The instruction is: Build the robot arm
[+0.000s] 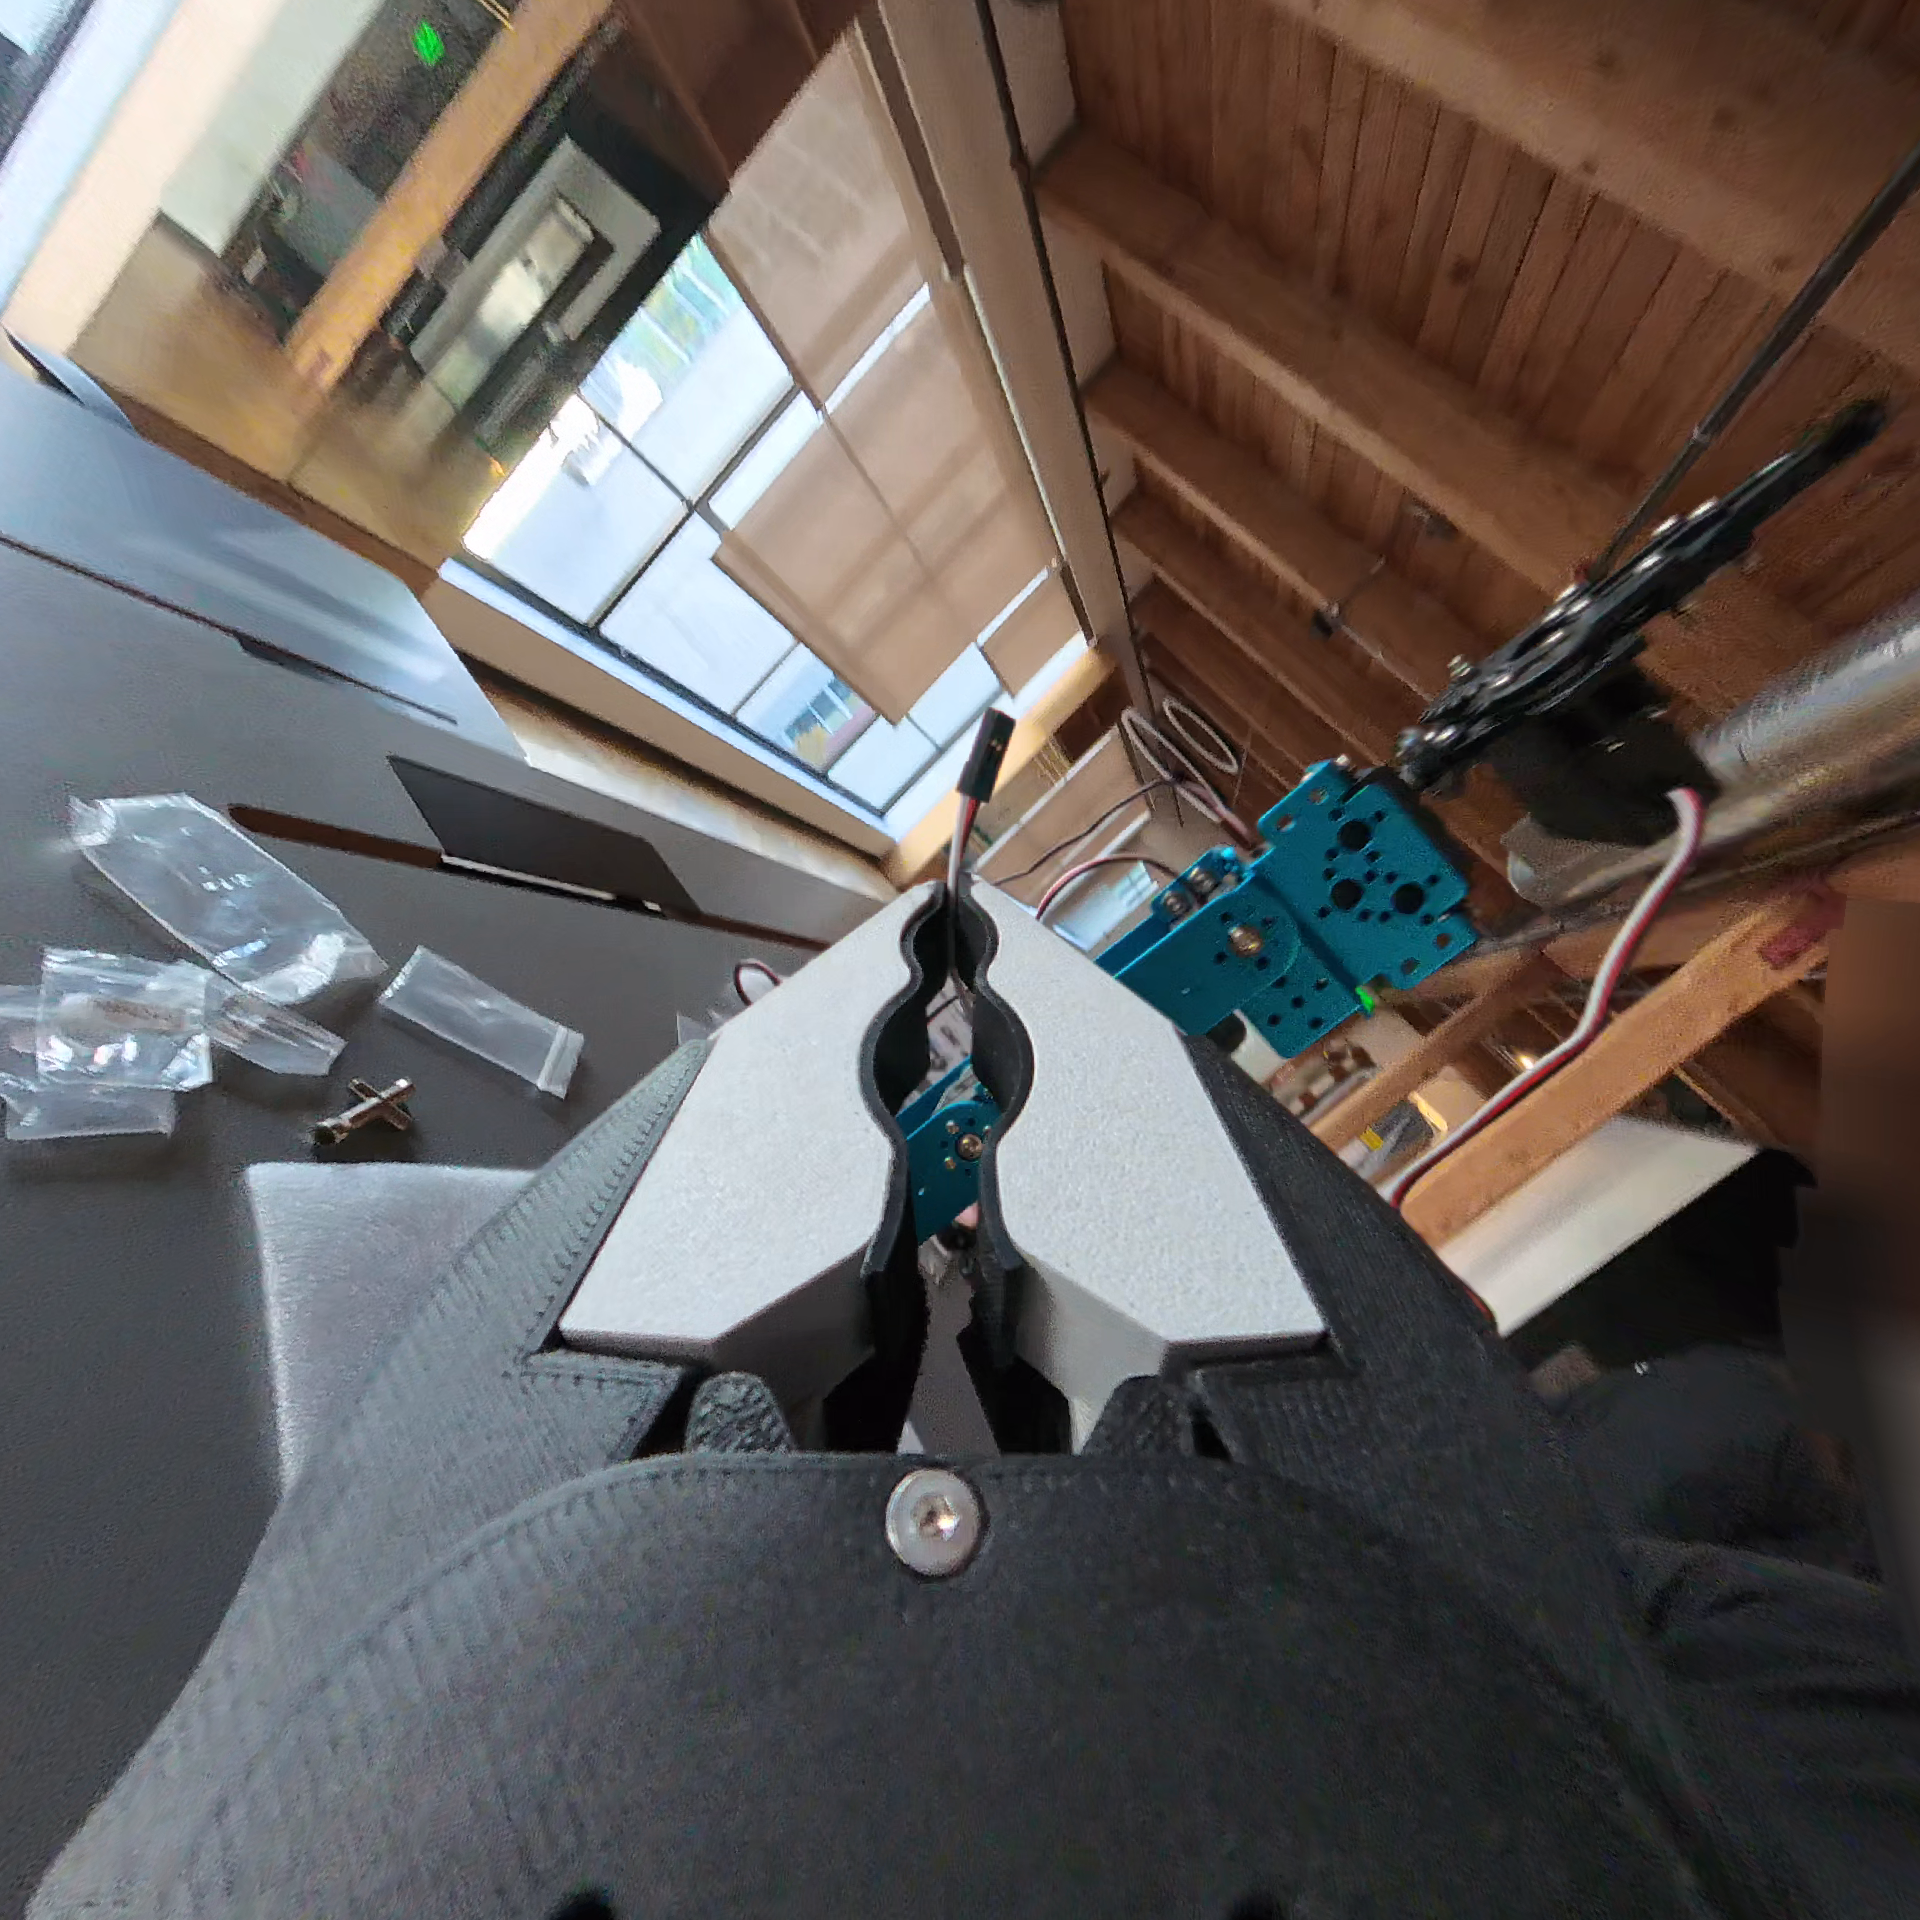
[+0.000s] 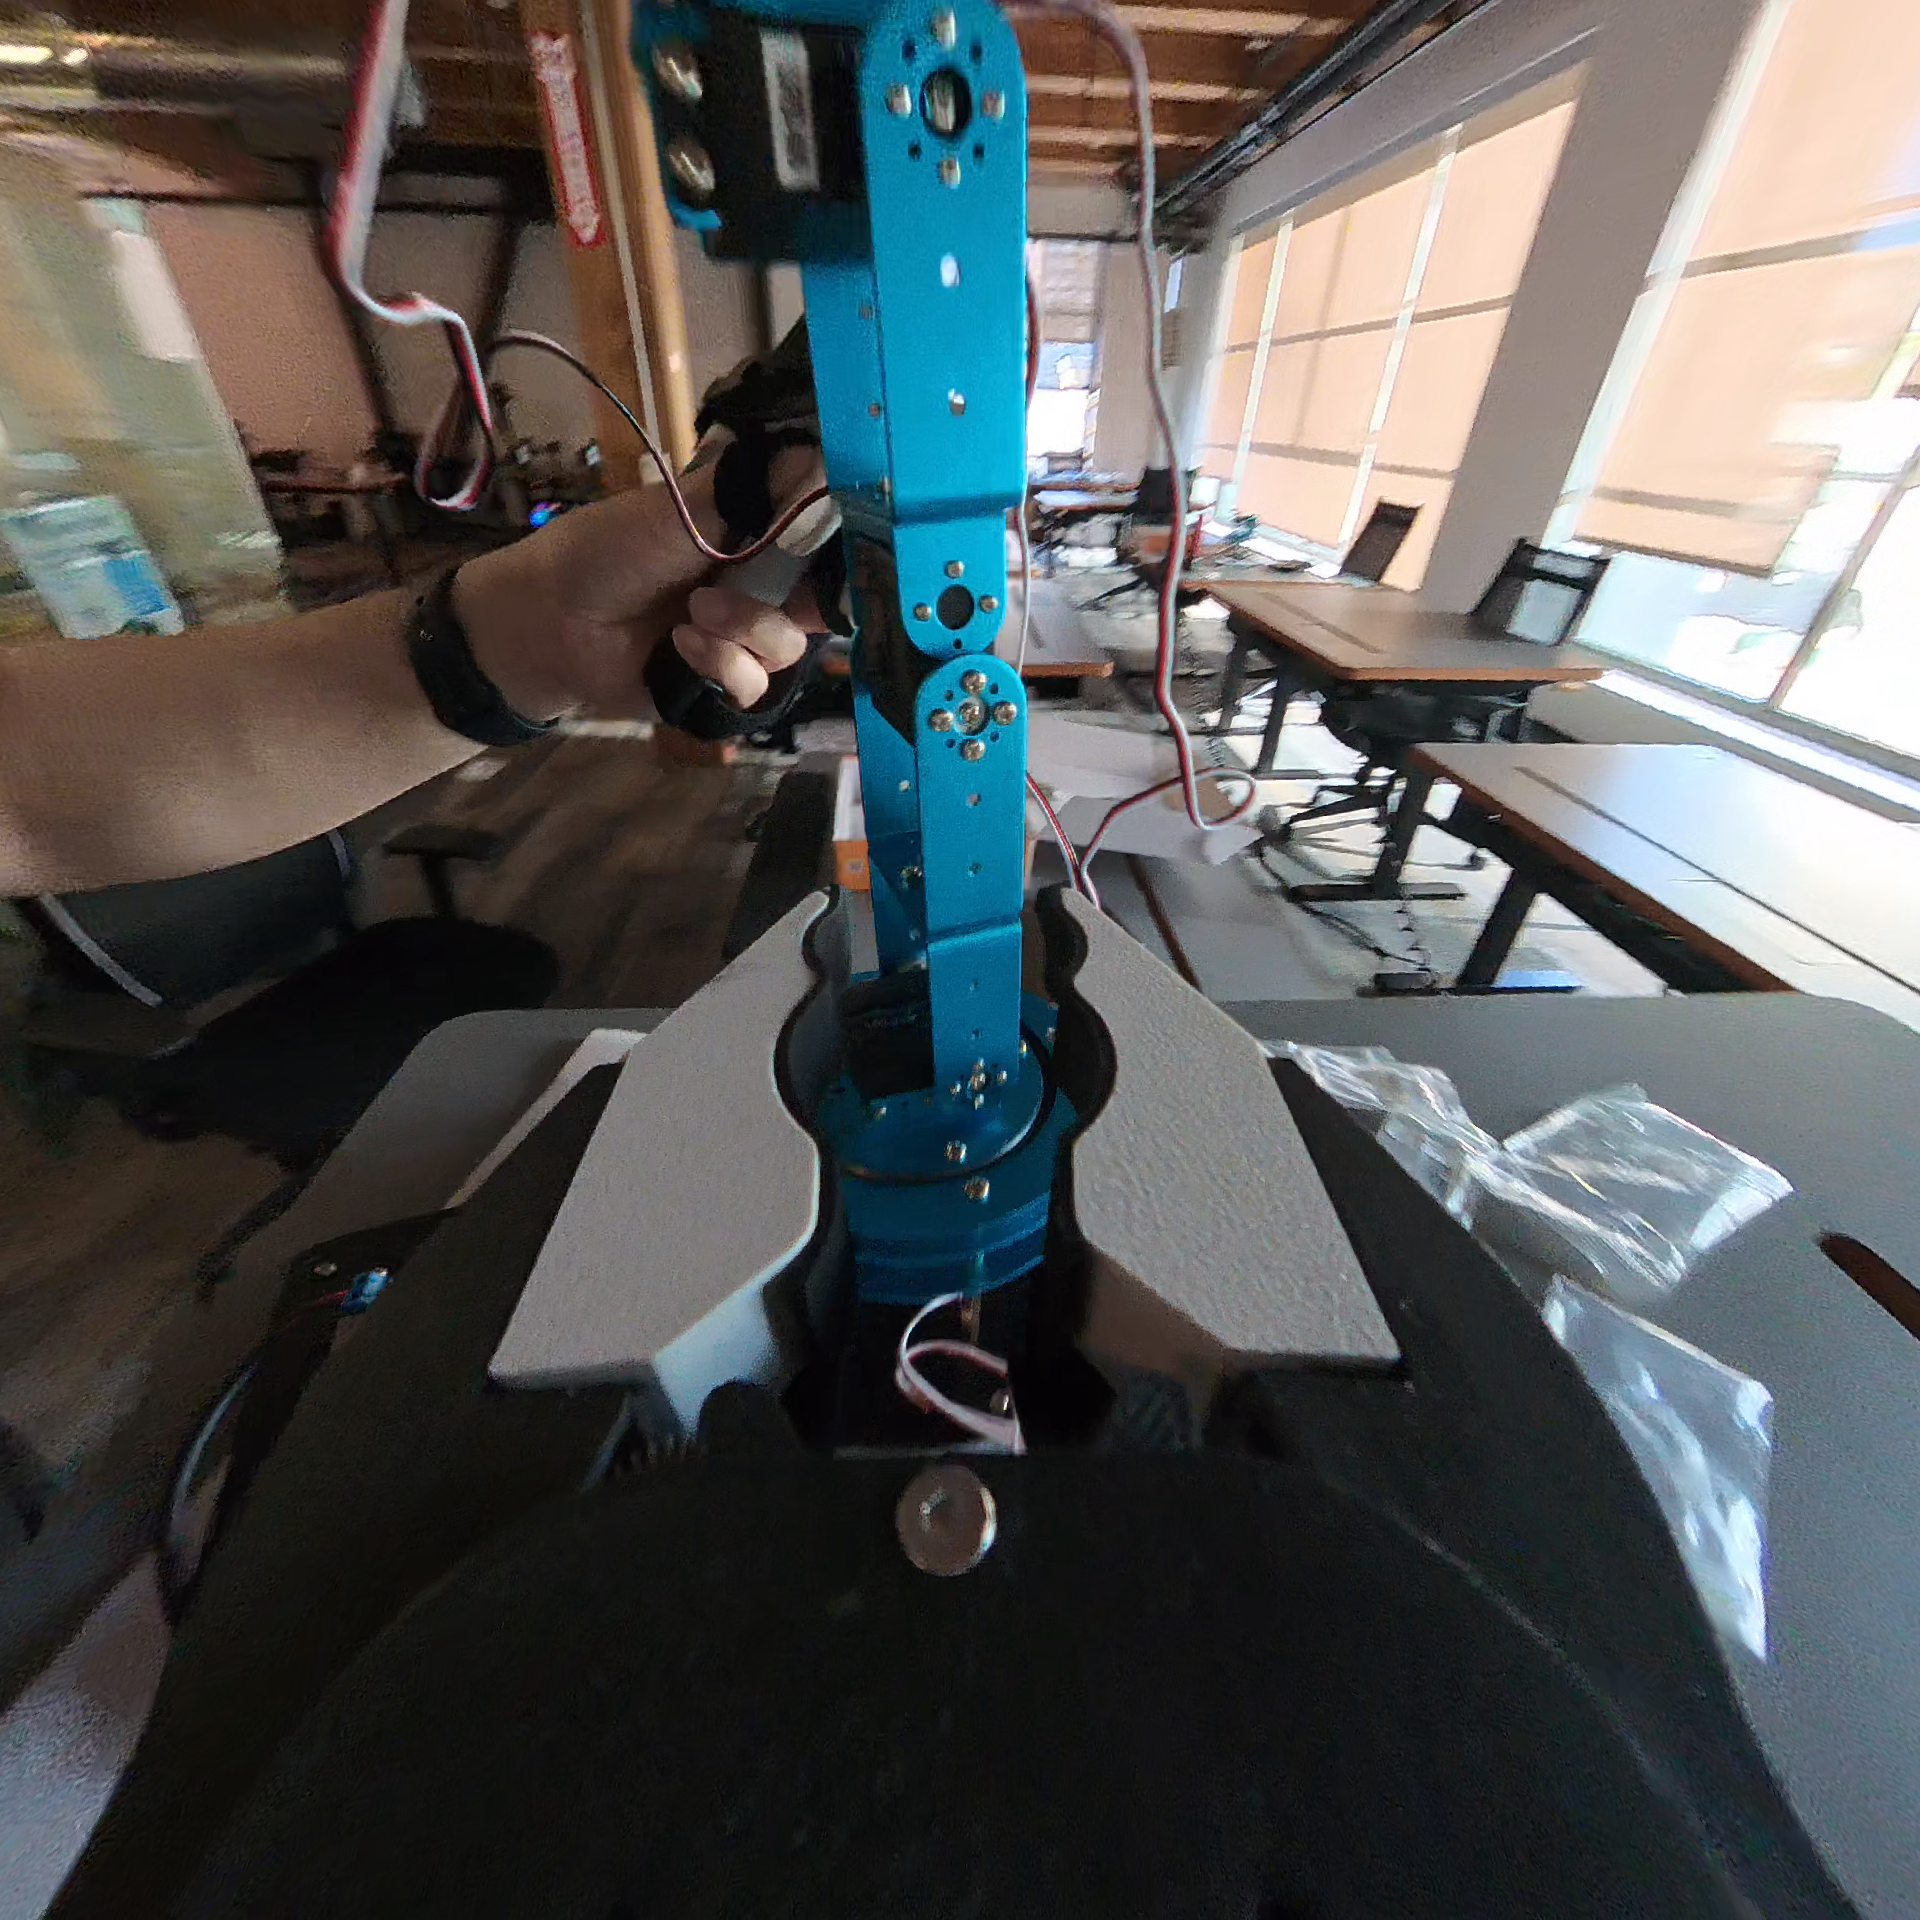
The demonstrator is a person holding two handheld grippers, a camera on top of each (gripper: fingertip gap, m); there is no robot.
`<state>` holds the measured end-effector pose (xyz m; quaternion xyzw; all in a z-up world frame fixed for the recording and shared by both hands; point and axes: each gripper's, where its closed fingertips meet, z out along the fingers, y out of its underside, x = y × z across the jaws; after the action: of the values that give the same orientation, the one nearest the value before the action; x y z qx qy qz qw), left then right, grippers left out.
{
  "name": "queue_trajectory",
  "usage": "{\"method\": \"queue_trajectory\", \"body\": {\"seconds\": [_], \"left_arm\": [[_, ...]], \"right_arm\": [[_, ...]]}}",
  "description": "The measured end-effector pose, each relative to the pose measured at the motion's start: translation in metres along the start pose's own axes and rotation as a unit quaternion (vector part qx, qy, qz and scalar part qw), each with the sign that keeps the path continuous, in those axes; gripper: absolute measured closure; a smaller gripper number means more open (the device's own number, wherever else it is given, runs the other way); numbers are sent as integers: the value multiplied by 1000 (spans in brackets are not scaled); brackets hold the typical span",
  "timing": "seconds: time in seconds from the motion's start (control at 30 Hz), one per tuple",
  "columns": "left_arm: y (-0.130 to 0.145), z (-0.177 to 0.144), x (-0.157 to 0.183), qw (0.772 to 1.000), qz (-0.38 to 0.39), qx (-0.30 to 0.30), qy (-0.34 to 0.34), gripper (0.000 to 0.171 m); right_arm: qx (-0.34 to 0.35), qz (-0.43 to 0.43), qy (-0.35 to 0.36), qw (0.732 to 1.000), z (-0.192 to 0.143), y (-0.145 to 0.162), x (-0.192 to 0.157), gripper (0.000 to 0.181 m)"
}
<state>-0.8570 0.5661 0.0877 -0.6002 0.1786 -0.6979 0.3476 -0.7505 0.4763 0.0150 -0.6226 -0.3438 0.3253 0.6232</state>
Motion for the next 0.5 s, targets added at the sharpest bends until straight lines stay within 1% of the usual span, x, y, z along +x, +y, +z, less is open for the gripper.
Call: {"method": "queue_trajectory", "body": {"seconds": [0.03, 0.1, 0.23, 0.37, 0.5], "left_arm": [[-6, -6, 2, 1000, 4, 13, -4, 171], [-10, -16, 6, 999, 24, 22, -21, 171], [-9, -31, 13, 994, 68, 39, -70, 171], [-1, -38, 21, 987, 83, 66, -117, 171], [11, -44, 20, 970, 100, 91, -203, 171]], "right_arm": [[7, 5, 19, 1000, -15, -2, -2, 144], [24, 12, 32, 999, -46, -2, -14, 144], [-8, 27, 65, 997, -113, 29, -23, 145], [-41, 3, 97, 994, -193, 48, -18, 145], [-32, -10, 125, 992, -283, 44, -1, 148]]}}
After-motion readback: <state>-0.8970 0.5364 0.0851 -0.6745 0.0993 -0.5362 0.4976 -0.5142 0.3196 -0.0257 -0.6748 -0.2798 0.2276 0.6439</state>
